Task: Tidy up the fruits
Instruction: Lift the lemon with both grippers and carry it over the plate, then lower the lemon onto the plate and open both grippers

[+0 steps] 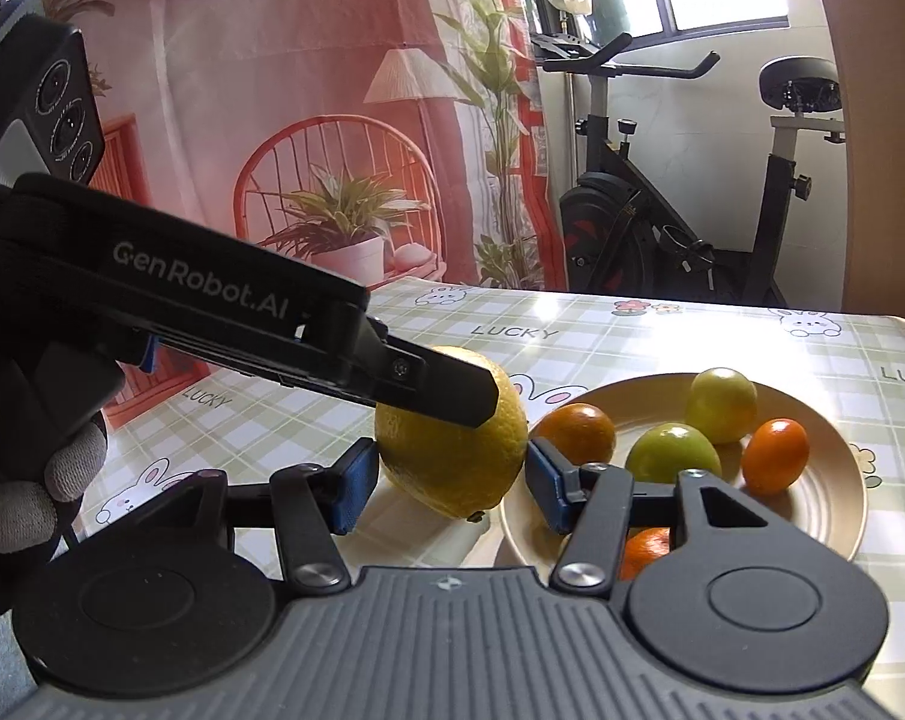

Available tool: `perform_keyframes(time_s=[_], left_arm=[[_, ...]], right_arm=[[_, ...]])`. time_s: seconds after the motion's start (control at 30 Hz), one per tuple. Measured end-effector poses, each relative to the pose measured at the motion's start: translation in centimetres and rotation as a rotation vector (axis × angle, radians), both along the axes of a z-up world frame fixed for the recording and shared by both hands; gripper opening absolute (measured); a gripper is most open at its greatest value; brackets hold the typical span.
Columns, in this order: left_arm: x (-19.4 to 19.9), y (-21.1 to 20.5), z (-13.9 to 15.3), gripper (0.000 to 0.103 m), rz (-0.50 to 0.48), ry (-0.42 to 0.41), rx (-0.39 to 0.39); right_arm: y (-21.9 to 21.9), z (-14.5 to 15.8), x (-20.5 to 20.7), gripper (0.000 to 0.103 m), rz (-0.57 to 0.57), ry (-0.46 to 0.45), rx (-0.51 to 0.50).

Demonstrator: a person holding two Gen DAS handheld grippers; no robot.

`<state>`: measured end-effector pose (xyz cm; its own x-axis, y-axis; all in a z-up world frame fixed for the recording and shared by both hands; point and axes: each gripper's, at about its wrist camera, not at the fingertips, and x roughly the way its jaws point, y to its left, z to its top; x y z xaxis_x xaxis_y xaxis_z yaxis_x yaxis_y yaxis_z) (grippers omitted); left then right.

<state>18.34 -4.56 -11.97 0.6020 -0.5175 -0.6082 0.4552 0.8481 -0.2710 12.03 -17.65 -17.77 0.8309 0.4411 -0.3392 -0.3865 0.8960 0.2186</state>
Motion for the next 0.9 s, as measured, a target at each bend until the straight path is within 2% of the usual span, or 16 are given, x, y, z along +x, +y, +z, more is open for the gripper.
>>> perform_keyframes(time_s=[0.23,0.4,0.6,0.9], left_arm=[[1.8,-5.0,-0.7,0.056,-0.103,0.006,0.003],[2.9,-8.3,-1.4,0.056,-0.164,0.019,0.036],[4.0,-11.0,-2.6,0.057,-0.190,0.054,0.069],[4.7,-12.0,-3.4,0.057,-0.199,0.062,0.078]], right_arm=[[-4.4,-0.2,0.0,0.057,-0.106,0.006,0.017],[-6.9,-1.0,0.0,0.057,-0.175,0.029,0.027],[-8.4,-2.3,0.4,0.057,-0.236,0.060,0.036],[-8.6,-2.8,0.7,0.058,-0.284,0.087,0.041]])
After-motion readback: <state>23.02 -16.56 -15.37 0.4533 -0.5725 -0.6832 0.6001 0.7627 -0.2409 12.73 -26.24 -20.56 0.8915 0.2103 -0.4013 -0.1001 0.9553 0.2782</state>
